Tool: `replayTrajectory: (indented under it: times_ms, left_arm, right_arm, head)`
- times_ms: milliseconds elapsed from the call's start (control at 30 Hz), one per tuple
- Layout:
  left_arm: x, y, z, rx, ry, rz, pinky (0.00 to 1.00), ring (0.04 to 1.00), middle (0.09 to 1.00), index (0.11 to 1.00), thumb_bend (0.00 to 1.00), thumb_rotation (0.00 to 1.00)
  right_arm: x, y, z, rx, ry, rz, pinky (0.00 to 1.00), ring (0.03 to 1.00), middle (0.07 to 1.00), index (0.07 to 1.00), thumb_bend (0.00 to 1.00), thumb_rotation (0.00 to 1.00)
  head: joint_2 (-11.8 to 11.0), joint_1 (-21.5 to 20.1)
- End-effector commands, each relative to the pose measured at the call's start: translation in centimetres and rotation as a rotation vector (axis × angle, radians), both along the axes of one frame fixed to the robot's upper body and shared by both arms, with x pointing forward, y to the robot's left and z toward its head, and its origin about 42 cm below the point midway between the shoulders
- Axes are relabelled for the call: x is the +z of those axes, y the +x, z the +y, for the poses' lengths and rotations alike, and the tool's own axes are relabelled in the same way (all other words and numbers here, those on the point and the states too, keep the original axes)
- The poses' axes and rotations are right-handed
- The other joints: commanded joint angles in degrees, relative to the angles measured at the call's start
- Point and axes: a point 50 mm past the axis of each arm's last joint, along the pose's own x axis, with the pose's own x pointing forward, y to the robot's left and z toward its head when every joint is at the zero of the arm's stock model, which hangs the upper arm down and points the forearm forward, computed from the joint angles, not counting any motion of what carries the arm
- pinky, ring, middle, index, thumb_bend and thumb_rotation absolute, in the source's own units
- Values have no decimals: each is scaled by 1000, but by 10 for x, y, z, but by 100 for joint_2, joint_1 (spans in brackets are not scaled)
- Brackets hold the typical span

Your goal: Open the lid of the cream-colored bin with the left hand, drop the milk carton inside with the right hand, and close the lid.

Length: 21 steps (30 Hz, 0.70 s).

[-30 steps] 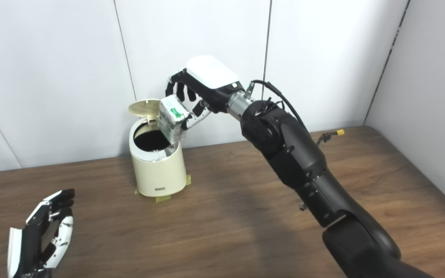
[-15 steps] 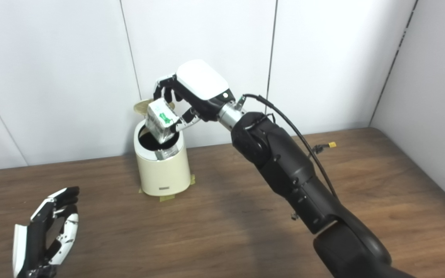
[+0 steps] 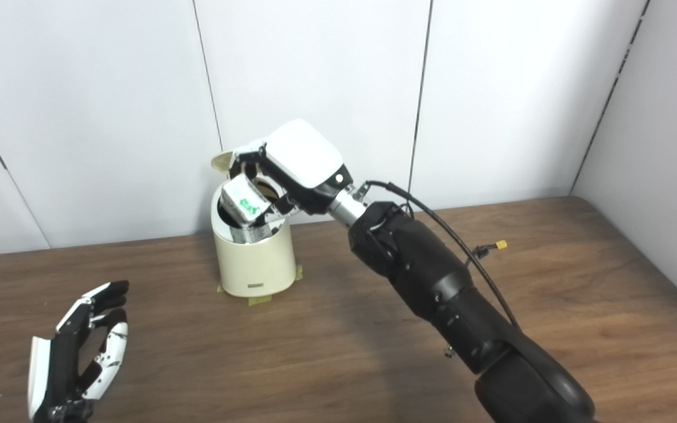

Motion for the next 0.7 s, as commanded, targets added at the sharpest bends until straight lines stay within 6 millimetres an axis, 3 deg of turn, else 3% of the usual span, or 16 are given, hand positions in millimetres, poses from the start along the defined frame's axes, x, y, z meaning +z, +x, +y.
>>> replayTrajectory:
  times_ms: [0, 667]
  left_arm:
    - [-20, -10, -3, 0, 7, 64, 641, 740, 761, 747, 183, 531]
    - [-20, -11, -2, -2, 15, 65, 638, 739, 760, 747, 179, 535]
  right_arm:
    - [25, 3, 3, 21, 20, -101, 353, 420, 473, 516, 515, 0]
    - [10, 4, 2, -13, -37, -124, 371, 423, 455, 518, 515, 0]
  head:
    - [5, -7]
    - [4, -21]
